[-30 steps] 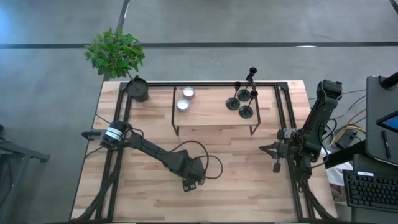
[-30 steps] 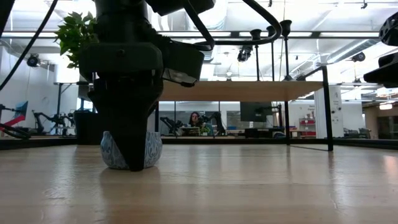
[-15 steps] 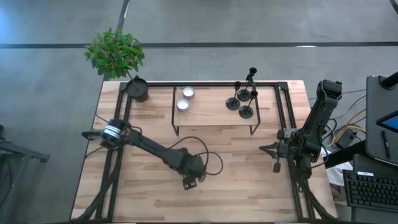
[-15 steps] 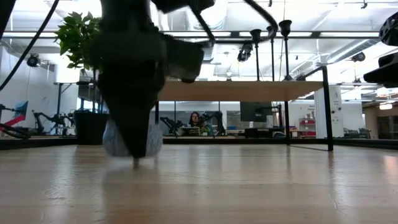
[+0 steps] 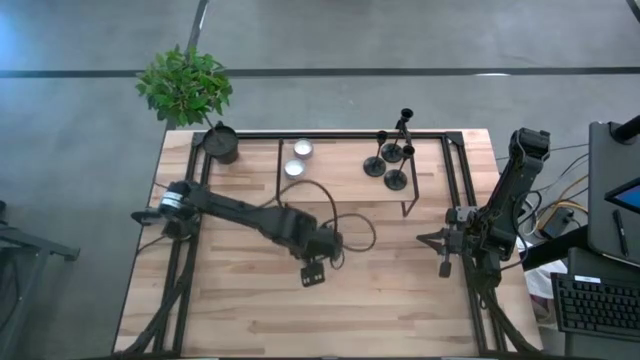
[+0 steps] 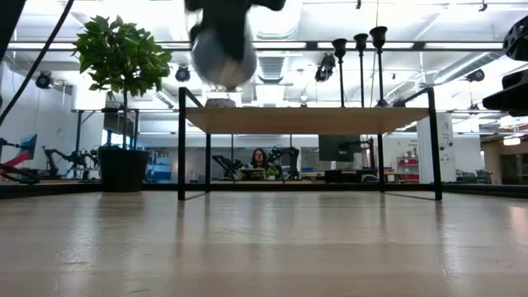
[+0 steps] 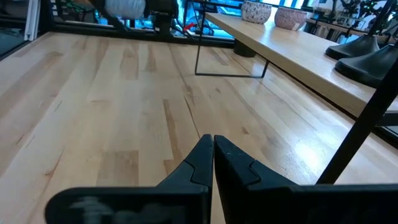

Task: Pick & Place candle stick holders
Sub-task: Put the blue scented candle on the shelf

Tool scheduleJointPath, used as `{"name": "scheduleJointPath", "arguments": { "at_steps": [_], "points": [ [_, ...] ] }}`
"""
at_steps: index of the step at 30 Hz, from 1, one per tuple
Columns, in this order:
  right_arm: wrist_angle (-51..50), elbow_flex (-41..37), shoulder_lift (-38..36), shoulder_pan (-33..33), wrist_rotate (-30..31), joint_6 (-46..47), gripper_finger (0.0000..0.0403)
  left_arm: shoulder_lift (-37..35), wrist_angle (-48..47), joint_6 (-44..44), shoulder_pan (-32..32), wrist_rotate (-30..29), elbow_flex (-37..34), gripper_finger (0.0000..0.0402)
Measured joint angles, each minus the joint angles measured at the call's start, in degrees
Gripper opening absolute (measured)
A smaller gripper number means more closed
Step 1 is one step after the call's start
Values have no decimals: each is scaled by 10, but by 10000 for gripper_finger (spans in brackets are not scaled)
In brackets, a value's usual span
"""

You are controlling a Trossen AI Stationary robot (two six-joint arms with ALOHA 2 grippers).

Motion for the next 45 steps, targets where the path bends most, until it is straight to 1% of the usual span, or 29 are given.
{"name": "scheduleJointPath", "arguments": {
  "at_steps": [4,7,14,19,26,34,41,45],
  "points": [
    [0,0,0,0,0,0,8,-4,-38,30,24,-6,68,310],
    [0,0,0,0,0,0,8,-4,-59,39,43,-7,104,310],
    [0,0,0,0,0,0,8,-4,-85,51,83,-4,155,310],
    [0,0,0,0,0,0,8,-4,-104,67,107,12,171,310],
    [0,0,0,0,0,0,8,-4,-142,115,135,23,184,310],
    [0,0,0,0,0,0,8,-4,-167,192,169,35,191,310],
    [0,0,0,0,0,0,8,-2,-169,274,207,41,191,310],
    [0,0,0,0,0,0,8,6,-169,306,230,41,190,310]
  ]
}}
